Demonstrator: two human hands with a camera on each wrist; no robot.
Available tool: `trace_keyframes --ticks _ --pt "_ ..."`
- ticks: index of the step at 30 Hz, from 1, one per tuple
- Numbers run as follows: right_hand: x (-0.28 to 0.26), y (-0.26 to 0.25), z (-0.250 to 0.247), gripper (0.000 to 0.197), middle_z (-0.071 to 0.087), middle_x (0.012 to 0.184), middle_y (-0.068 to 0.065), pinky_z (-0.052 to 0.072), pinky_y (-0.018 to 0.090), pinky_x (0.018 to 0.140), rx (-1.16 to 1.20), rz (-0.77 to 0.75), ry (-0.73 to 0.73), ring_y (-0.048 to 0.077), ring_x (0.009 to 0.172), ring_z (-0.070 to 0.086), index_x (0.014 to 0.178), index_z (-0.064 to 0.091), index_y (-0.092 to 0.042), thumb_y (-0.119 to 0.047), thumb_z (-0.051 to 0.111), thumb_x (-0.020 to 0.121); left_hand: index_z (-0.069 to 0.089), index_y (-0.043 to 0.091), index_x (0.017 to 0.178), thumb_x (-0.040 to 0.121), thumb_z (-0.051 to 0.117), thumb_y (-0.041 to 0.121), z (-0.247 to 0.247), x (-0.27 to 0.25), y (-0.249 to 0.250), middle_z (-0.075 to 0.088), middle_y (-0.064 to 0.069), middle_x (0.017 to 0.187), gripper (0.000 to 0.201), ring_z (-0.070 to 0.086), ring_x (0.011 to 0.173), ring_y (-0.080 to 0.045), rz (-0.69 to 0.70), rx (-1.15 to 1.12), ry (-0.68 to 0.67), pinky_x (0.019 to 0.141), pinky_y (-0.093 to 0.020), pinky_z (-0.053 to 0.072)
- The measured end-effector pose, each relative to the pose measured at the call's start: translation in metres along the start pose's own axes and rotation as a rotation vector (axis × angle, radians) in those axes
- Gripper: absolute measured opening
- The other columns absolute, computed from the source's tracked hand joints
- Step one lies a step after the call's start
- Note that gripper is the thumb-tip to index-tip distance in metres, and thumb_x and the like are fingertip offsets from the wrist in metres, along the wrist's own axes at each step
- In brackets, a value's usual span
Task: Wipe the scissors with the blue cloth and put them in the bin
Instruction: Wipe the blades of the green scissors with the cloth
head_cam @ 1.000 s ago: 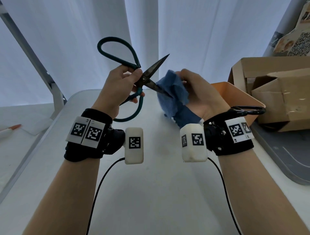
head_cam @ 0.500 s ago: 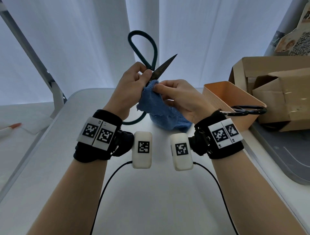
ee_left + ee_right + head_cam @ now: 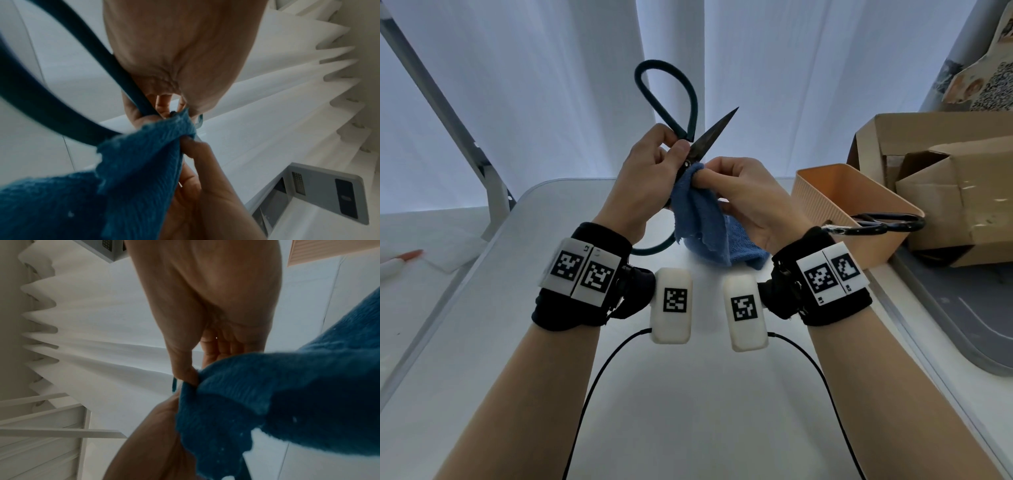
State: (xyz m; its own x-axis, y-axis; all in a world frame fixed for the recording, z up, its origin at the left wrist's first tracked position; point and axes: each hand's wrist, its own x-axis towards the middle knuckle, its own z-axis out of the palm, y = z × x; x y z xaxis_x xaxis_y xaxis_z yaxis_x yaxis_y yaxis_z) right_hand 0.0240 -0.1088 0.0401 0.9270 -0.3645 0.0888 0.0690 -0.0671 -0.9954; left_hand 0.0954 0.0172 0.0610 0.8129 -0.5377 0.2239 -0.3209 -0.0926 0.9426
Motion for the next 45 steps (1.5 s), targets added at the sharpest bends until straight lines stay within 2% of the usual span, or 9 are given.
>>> trace_keyframes --ticks 6,9,13,19,24,29,32,37,45 --pt "0.0015 0.0038 0.0008 0.010 0.068 0.080 0.011 0.058 0.040 0.084 -0.027 -0.014 0.015 0.020 0.080 0.067 0.083 0.066 -0.006 -0.007 0.060 0.091 0.052 0.013 0.096 0.103 0.050 0.025 0.0008 -0.0008 0.0002 0.065 -0.019 0.090 0.014 0.061 0.070 -0.021 0.018 0.031 -0.012 0.047 -0.028 0.049" --pt "-0.0006 0.0010 -0.0023 0.006 0.067 0.081 0.008 0.057 0.029 0.074 0.012 0.006 -0.030 0.014 0.077 0.066 0.089 0.064 -0.004 -0.009 0.063 0.093 0.053 0.012 0.096 0.103 0.050 0.025 0.0025 -0.0004 0.0005 0.064 -0.026 0.093 0.015 0.059 0.069 -0.022 0.018 0.008 0.000 0.050 -0.029 0.048" --pt "0.0025 0.0018 -0.0011 0.009 0.071 0.091 0.019 0.059 0.037 0.083 -0.002 0.001 -0.024 0.025 0.087 0.071 0.091 0.068 -0.001 -0.008 0.064 0.090 0.052 0.012 0.094 0.104 0.049 0.024 0.0005 -0.0005 0.0000 0.061 -0.020 0.087 0.016 0.056 0.066 -0.019 -0.005 -0.006 -0.001 0.048 -0.028 0.047" --pt "0.0010 0.0021 -0.0019 0.004 0.069 0.083 0.009 0.055 0.027 0.073 0.005 0.007 -0.025 0.017 0.081 0.068 0.087 0.067 -0.006 -0.007 0.065 0.090 0.053 0.011 0.097 0.103 0.050 0.025 0.0034 -0.0003 -0.0005 0.065 -0.026 0.096 0.015 0.060 0.068 -0.021 0.002 0.001 0.009 0.050 -0.030 0.052" --pt "0.0022 0.0034 -0.0009 0.007 0.069 0.082 0.010 0.057 0.036 0.083 -0.036 -0.008 -0.015 0.019 0.082 0.067 0.085 0.068 -0.006 -0.006 0.062 0.089 0.052 0.011 0.097 0.103 0.050 0.024 0.0026 -0.0001 -0.0014 0.064 -0.022 0.089 0.014 0.060 0.068 -0.023 0.001 0.013 0.007 0.047 -0.028 0.048" --pt "0.0008 0.0023 -0.0009 0.003 0.067 0.083 0.009 0.056 0.035 0.083 -0.011 0.001 -0.026 0.019 0.083 0.066 0.088 0.067 -0.006 -0.008 0.066 0.090 0.052 0.014 0.093 0.103 0.049 0.024 0.0028 -0.0004 -0.0008 0.064 -0.018 0.087 0.015 0.058 0.064 -0.016 -0.007 0.005 0.014 0.051 -0.029 0.050" --pt "0.0033 0.0037 -0.0001 0.010 0.069 0.088 0.014 0.056 0.040 0.089 -0.038 -0.002 -0.010 0.021 0.086 0.067 0.092 0.069 0.000 -0.007 0.063 0.089 0.052 0.011 0.096 0.104 0.049 0.024 0.0023 -0.0004 -0.0011 0.065 -0.025 0.093 0.015 0.059 0.067 -0.021 -0.010 -0.002 0.014 0.049 -0.029 0.049" --pt "0.0009 0.0039 -0.0003 0.003 0.070 0.084 0.013 0.057 0.031 0.076 0.000 0.000 -0.027 0.019 0.080 0.069 0.090 0.066 -0.002 -0.005 0.064 0.090 0.054 0.009 0.099 0.103 0.050 0.025 0.0039 0.0001 -0.0017 0.067 -0.025 0.100 0.016 0.061 0.069 -0.021 0.001 0.014 0.034 0.049 -0.028 0.049" --pt "0.0042 0.0059 0.0016 0.008 0.069 0.080 0.008 0.054 0.030 0.075 -0.081 -0.003 0.015 0.018 0.078 0.066 0.086 0.068 -0.007 -0.006 0.061 0.088 0.053 0.012 0.096 0.103 0.049 0.024 0.0039 0.0005 -0.0027 0.067 -0.022 0.094 0.014 0.062 0.067 -0.020 -0.004 0.032 0.033 0.045 -0.026 0.048"
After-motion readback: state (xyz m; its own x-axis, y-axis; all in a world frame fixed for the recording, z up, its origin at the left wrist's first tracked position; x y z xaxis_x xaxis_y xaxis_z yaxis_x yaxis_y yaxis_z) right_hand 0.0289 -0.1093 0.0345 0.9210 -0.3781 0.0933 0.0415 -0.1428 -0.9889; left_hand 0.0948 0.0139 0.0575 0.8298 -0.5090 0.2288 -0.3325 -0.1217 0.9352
